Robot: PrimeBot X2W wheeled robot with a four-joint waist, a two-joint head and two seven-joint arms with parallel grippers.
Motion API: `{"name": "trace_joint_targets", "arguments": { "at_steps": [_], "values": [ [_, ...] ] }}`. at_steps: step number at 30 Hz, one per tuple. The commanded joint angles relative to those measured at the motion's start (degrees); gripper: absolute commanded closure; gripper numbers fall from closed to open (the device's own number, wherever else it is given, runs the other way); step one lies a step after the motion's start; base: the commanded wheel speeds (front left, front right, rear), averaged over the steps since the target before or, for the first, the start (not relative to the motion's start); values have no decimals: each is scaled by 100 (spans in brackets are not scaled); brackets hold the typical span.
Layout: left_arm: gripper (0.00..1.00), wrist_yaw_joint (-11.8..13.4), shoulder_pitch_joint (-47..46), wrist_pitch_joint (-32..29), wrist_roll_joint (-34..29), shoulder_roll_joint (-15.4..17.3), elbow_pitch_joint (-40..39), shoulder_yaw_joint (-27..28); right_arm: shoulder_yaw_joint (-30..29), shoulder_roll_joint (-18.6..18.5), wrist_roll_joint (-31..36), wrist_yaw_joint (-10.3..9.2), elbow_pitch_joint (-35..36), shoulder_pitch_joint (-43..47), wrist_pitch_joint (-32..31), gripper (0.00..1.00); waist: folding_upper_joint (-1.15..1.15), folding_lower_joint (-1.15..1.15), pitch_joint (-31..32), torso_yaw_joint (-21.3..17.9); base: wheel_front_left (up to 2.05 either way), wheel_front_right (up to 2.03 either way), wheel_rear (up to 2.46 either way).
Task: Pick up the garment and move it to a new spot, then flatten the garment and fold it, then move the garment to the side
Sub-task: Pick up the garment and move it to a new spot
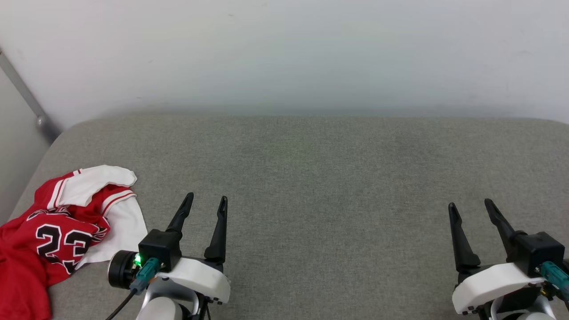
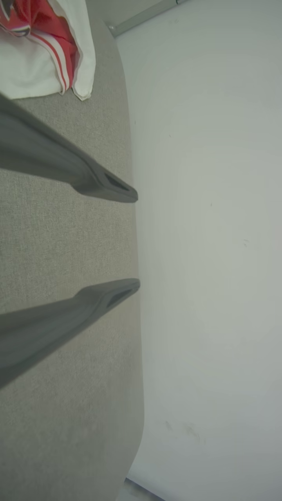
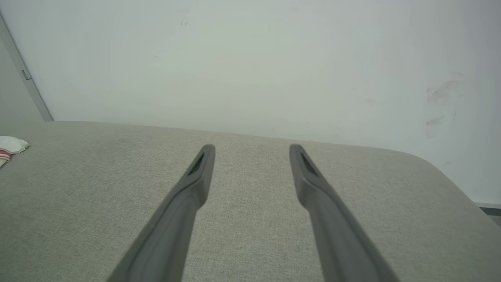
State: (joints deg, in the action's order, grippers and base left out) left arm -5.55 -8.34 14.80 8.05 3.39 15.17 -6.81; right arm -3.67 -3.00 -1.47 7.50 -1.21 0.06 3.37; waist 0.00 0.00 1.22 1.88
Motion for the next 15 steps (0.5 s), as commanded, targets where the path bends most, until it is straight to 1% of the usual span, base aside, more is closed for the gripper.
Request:
{"name": "trace_joint_targets", "arguments": {
  "at_steps": [1,9,11,15],
  "values": [
    [0,-16,-53,36,-77,-7,39,0,1,20,89,-2,1,62,29,0,0,0,3,8,0,0,0],
    [0,40,-102,42,30,-25,148,52,-23,19,21,-2,-40,75,72,0,0,0,6,151,0,0,0],
    [0,57,-129,42,53,-27,172,73,-14,19,13,-2,-42,76,72,0,0,0,5,253,0,0,0],
    [0,91,-150,42,73,-28,229,107,-31,19,5,-2,-33,84,66,0,0,0,1,576,0,0,0]
  ]
}}
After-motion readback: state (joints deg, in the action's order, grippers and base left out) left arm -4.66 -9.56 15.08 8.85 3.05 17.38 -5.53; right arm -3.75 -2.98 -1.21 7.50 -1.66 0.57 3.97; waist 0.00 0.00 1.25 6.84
